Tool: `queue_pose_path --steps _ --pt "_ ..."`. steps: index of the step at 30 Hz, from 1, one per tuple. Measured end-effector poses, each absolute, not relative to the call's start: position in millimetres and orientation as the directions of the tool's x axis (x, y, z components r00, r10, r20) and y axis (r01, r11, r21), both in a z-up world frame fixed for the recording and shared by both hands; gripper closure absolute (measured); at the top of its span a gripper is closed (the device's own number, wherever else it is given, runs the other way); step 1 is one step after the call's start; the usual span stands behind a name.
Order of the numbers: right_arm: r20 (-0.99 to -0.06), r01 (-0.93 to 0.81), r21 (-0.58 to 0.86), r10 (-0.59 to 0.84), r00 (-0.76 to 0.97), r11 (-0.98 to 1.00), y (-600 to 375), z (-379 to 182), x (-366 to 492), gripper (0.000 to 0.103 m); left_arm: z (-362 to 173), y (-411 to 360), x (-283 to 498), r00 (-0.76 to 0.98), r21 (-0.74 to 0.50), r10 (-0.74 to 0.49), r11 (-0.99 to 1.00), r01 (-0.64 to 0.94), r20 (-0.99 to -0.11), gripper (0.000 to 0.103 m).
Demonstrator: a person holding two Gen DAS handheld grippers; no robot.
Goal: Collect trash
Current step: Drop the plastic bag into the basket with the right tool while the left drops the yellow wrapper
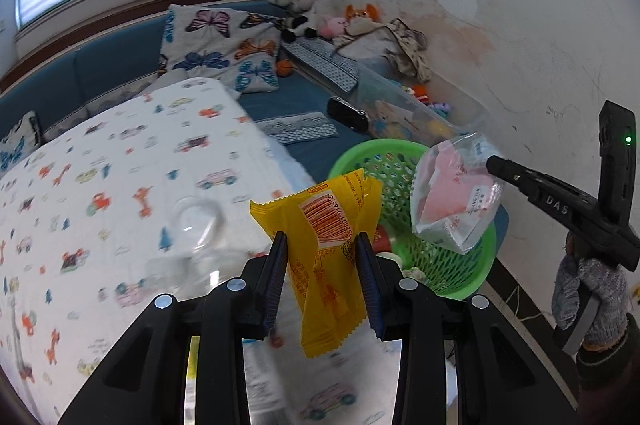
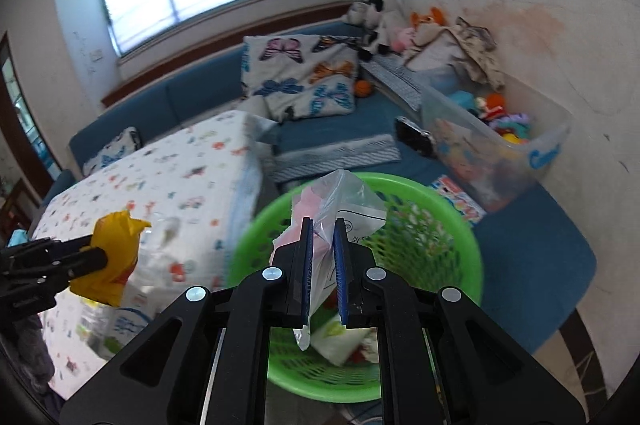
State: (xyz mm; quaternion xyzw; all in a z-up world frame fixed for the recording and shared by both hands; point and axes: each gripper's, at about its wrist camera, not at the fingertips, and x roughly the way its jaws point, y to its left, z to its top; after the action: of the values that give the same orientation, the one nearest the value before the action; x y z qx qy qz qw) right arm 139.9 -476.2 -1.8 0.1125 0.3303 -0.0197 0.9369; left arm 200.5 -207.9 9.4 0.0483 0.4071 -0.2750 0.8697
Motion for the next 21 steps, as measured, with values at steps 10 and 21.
queue_pose_path --steps 10,21 --pt "-0.645 0.169 0.194 -0.004 0.764 0.966 -502 -22 134 0.089 -1 -262 214 0.482 -0.131 -0.462 0.809 0.573 -0.744 0.069" --pt "-0.629 0.178 0.200 -0.013 0.778 0.964 -510 -21 113 0.047 -20 -302 221 0.443 -0.129 -0.460 0.792 0.597 -0.769 0.064"
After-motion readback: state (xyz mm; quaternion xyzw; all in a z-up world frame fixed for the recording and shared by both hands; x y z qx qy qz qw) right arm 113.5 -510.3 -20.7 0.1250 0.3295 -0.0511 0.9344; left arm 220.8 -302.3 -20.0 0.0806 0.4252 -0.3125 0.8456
